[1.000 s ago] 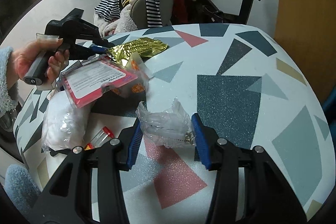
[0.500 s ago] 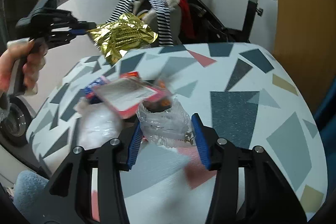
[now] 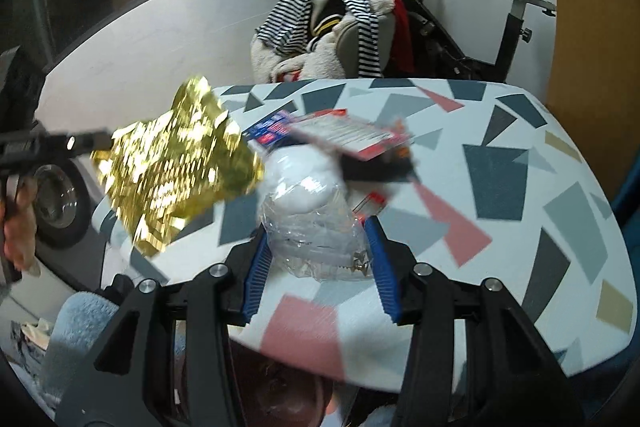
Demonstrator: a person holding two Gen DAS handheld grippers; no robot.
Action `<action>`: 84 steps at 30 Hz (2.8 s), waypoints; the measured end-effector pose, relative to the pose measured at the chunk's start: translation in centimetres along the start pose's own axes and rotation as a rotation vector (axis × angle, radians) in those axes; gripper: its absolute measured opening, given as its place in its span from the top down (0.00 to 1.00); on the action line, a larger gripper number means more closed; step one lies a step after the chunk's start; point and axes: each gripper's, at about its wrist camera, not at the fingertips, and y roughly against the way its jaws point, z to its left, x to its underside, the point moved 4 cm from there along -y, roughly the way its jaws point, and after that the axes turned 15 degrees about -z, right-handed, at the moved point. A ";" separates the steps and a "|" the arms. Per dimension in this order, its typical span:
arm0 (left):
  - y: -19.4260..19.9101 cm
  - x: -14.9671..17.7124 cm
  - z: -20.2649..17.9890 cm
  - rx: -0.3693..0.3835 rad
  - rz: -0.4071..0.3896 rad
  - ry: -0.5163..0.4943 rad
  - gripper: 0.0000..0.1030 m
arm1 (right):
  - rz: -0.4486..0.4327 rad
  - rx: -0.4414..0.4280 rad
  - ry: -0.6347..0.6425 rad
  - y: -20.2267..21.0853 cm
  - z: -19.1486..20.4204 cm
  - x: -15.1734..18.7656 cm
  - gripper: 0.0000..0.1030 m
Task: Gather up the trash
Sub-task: 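Lower the gold foil wrapper into the brown bin and open the left gripper, then lower the clear plastic bag into the brown bin and open the right gripper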
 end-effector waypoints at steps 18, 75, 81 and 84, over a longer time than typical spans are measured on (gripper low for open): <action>4.1 14.4 0.2 -0.027 0.121 -0.153 0.90 | 0.058 -0.035 0.017 1.9 4.3 5.5 0.53; 5.8 15.5 4.4 -0.317 -0.186 -0.168 0.11 | 0.385 -0.144 0.144 -5.0 11.3 19.7 0.53; 5.5 15.7 4.8 -0.323 -0.181 -0.152 0.11 | 0.405 -0.106 0.137 -5.4 10.8 20.1 0.53; 5.5 15.6 5.3 -0.330 -0.182 -0.124 0.11 | 0.406 -0.089 0.133 -5.4 10.5 20.1 0.52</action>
